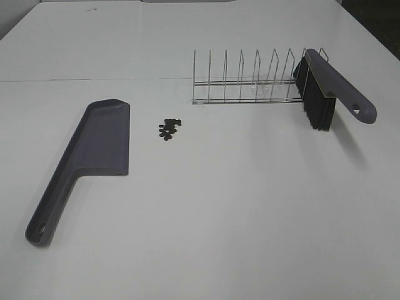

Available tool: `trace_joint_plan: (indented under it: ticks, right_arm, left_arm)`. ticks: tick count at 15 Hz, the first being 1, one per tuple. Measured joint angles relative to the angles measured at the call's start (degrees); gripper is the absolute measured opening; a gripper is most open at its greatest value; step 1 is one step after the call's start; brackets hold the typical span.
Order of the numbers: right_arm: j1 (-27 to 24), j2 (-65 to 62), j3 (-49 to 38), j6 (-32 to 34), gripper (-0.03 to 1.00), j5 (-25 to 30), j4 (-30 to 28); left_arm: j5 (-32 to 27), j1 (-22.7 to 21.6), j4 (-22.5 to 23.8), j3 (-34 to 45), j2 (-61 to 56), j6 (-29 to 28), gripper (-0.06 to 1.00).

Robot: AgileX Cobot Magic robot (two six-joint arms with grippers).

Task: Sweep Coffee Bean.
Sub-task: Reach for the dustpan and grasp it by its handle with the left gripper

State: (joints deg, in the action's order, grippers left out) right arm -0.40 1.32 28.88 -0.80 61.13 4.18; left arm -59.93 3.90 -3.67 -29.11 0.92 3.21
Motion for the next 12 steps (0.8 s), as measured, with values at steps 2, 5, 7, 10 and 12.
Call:
trace_joint_plan:
  ticks: [2, 5, 7, 10, 12]
  right_arm:
    - [0.00, 0.00, 0.00, 0.00, 0.95, 0.00, 0.00]
    - [0.00, 0.00, 0.00, 0.00, 0.95, 0.00, 0.00]
    - [0.00, 0.00, 0.00, 0.00, 0.95, 0.00, 0.00]
    - [0.00, 0.00, 0.00, 0.00, 0.95, 0.00, 0.00]
    - [0.00, 0.00, 0.00, 0.00, 0.95, 0.00, 0.00]
  left_arm:
    - [5.16, 0.00, 0.06, -1.03, 6.13, -0.23, 0.64]
    - [12.15, 0.00, -0.46, -1.32, 19.37, -0.29, 0.64]
    - [15.13, 0.00, -1.60, -2.81, 30.37, -0.29, 0.64]
    - [15.18, 0.00, -5.21, -11.34, 53.40, -0.23, 0.64]
    - [13.52, 0.00, -6.47, -15.93, 61.71, -0.23, 0.64]
